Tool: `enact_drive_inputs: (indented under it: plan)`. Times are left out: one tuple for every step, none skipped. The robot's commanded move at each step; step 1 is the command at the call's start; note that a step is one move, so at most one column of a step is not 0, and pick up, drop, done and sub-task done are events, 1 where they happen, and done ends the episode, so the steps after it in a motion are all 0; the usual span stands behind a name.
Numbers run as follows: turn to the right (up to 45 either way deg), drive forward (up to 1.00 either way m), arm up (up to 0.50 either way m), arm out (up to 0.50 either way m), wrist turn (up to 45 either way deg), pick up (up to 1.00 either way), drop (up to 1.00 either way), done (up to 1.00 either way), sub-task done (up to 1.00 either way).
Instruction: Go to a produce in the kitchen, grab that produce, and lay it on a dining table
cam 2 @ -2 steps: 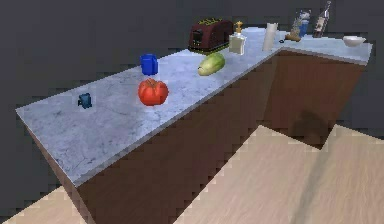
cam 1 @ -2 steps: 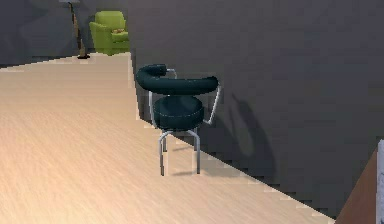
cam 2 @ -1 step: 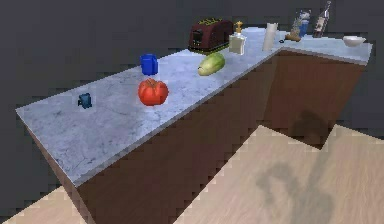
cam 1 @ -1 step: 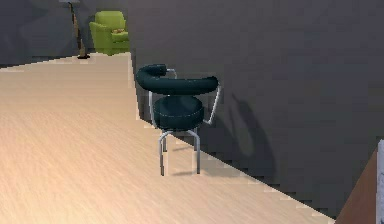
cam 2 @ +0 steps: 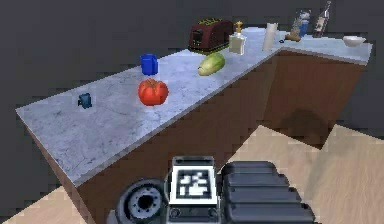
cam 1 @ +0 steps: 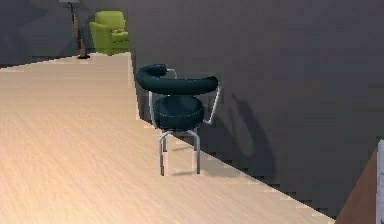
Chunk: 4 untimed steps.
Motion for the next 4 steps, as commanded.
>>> enact_drive_inputs:
  plan:
    - [0.0, 0.00, 0.00, 0.50, 0.0, 0.00, 0.00, 0.00, 0.00]
    - [0.0, 0.00, 0.00, 0.00, 45.0, 0.00, 0.00, 0.00, 0.00]
    - [0.0, 0.00, 0.00, 0.00, 45.0, 0.00, 0.00, 0.00, 0.00]
    - [0.0, 0.00, 0.00, 0.00, 45.0, 0.00, 0.00, 0.00, 0.00]
